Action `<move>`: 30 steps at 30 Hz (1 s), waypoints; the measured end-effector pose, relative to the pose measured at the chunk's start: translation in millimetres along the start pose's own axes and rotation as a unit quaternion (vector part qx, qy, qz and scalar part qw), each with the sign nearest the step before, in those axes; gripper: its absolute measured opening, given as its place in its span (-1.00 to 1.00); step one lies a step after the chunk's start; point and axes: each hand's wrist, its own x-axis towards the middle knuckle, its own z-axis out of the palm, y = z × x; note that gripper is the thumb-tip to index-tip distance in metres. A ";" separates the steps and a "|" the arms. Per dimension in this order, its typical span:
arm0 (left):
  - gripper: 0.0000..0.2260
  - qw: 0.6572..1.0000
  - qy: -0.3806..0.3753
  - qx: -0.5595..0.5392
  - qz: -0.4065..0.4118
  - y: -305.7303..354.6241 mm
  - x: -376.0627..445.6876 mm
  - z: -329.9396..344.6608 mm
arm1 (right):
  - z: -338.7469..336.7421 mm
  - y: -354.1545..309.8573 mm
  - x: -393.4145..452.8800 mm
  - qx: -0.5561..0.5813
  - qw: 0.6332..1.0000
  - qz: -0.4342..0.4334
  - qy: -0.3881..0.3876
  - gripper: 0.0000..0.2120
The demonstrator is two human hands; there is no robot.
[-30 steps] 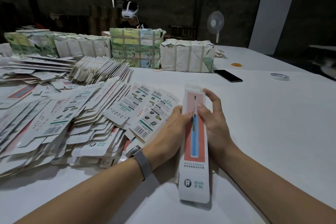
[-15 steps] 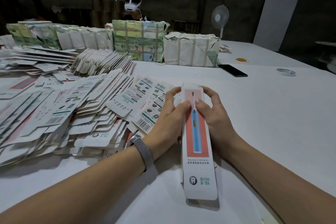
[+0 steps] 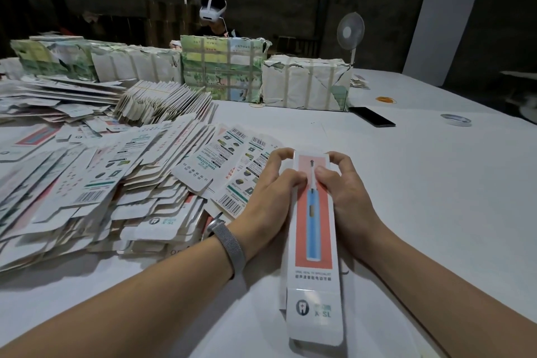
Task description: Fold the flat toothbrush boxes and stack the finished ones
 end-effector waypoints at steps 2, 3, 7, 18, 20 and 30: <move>-0.71 1.000 0.002 -0.002 -0.001 1.1 -0.2 0.9 | 2.0 -0.8 0.1 0.005 1.000 -0.004 0.004 -0.76; -0.70 1.000 0.005 0.001 -0.001 1.4 0.1 1.1 | 3.1 -1.3 0.8 0.007 1.000 -0.006 0.010 -0.71; -0.79 1.000 0.003 0.021 -0.001 1.5 0.2 2.0 | 2.8 0.2 2.5 0.007 0.999 -0.025 0.045 -0.79; -0.62 0.999 -0.017 0.030 -0.030 -3.6 4.0 -1.1 | 0.5 0.9 4.2 0.032 0.995 -0.068 0.063 -0.73; -0.65 0.999 -0.019 0.034 -0.020 -1.9 3.6 0.0 | 0.2 2.6 5.5 0.025 0.995 -0.072 0.064 -0.74; -0.82 0.998 -0.018 0.048 -0.020 -0.9 3.4 -0.1 | -2.2 6.3 8.7 0.033 0.997 -0.051 0.047 -0.80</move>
